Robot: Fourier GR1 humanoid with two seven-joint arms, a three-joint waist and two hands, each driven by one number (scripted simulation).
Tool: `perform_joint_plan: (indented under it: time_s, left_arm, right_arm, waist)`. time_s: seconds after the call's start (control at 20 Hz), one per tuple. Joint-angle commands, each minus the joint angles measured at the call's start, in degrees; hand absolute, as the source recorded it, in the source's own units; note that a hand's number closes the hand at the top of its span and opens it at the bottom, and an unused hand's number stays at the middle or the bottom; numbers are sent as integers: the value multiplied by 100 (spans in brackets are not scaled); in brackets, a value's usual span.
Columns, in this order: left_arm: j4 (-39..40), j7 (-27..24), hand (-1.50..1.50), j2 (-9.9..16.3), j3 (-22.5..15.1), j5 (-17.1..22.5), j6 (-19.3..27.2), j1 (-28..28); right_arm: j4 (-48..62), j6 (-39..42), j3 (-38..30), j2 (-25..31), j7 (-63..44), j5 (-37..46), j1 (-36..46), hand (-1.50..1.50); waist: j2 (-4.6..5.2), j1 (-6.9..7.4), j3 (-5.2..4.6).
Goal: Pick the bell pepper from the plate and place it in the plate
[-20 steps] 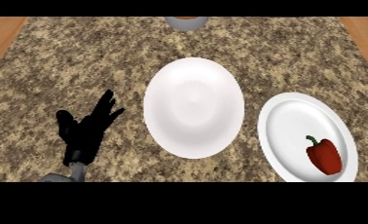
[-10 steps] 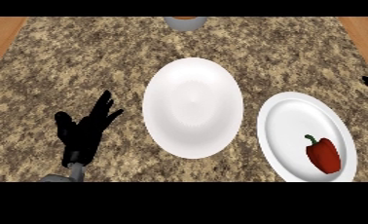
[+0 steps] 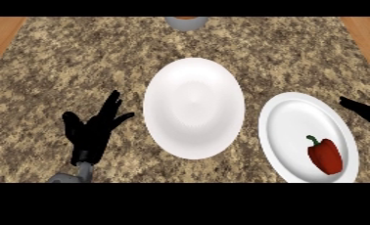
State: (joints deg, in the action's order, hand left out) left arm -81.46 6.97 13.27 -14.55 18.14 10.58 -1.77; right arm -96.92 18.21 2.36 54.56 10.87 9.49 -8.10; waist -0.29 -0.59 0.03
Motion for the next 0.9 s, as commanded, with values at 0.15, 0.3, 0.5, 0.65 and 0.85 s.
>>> perform_joint_plan:
  time_s: [0.15, 0.3, 0.5, 0.65, 0.85]
  left_arm:
    - [92, -26, 0, 117, 60, -194, -92, 409]
    - [193, 156, 0, 106, 131, -243, -33, 200]
    - [-41, 544, 0, 8, 213, -221, 114, -3]
    - [168, 28, 0, -148, 36, -435, 34, 311]
    - [-63, 394, 0, -62, 156, -318, -20, 265]
  right_arm:
    - [53, 28, 90, -453, 128, 527, -146, -150]
    - [-78, -153, 285, -780, -392, 878, 147, -150]
    - [105, -423, 320, -866, -214, 1593, -94, -150]
    - [-130, -131, -47, -695, -340, 1414, -147, -150]
    - [-235, -205, 388, -1162, -714, 1885, -65, -150]
  waist:
    - [22, 68, -2]
    - [30, 93, -3]
    - [26, 64, -1]
    - [19, 35, -4]
    - [19, 62, -4]
